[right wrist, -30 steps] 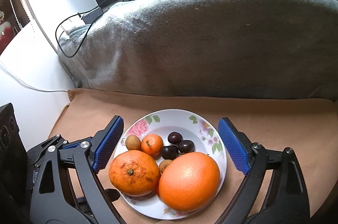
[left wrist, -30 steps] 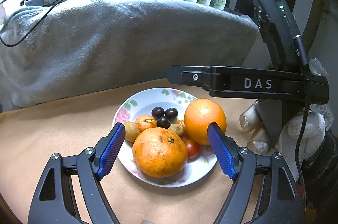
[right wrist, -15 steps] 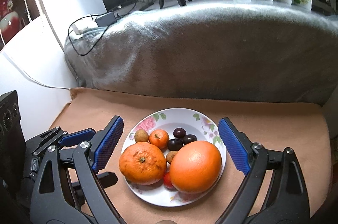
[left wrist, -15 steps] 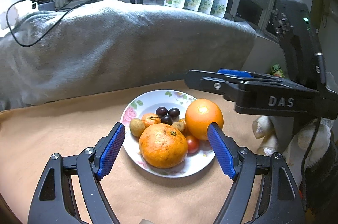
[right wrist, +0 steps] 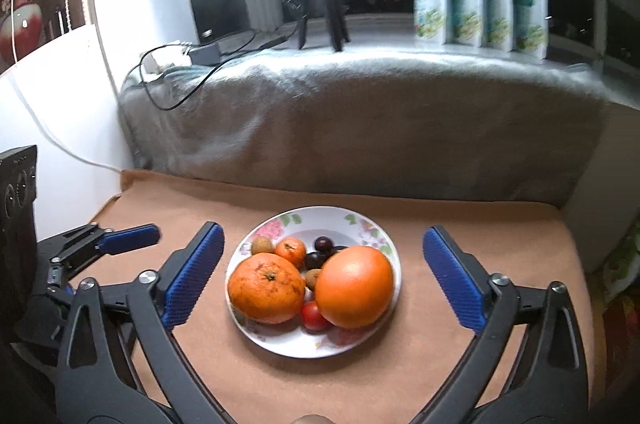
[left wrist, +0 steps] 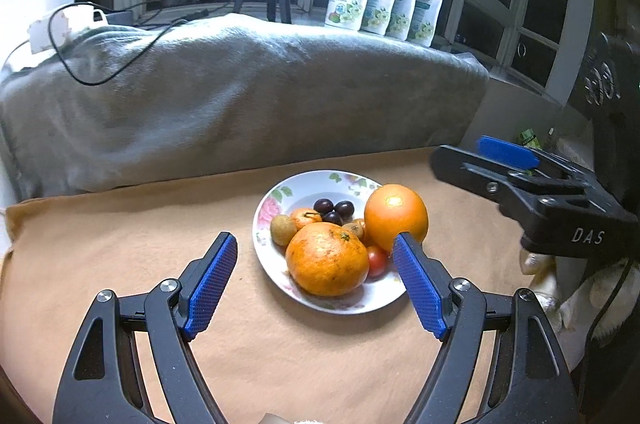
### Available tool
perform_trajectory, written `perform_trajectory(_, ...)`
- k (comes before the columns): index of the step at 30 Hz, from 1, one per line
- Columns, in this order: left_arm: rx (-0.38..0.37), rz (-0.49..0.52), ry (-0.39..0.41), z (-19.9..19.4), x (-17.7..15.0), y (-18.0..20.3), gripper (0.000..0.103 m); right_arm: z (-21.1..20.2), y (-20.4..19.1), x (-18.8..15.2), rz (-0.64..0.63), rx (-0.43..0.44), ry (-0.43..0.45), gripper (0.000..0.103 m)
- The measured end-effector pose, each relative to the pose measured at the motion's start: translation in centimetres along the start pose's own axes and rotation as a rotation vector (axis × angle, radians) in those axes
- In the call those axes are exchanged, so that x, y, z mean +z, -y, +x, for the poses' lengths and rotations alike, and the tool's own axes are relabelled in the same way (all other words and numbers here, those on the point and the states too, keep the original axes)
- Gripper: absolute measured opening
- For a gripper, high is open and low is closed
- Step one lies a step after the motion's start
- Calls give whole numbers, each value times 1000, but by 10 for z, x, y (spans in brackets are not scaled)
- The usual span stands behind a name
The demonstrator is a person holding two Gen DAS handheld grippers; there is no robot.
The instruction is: Organize fruits
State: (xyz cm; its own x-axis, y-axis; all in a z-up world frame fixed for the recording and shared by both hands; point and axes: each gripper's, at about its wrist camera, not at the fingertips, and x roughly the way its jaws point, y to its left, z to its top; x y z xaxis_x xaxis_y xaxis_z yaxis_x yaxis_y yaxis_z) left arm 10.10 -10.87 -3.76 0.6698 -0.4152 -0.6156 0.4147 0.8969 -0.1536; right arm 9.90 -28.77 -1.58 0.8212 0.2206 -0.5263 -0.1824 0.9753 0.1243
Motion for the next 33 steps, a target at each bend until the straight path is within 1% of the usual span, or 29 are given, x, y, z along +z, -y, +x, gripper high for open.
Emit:
perform_trajectory(7,29,1,17,-15,-8,-3,80,-22,-6,-7,9,-136,49,103)
perform_trajectory(13,54,4,26,-23,-10,-2,80,-34,-16,-14,-8,-204,74,103)
perform_trajectory(20,72,-8,25,-30,-13,-4,80,-47,-22,-20,4,-221,101,103)
perform_trajectory(33,98,-10,21,-35,-17,-2,80,-46,-25,-25,-9,-213,87,103)
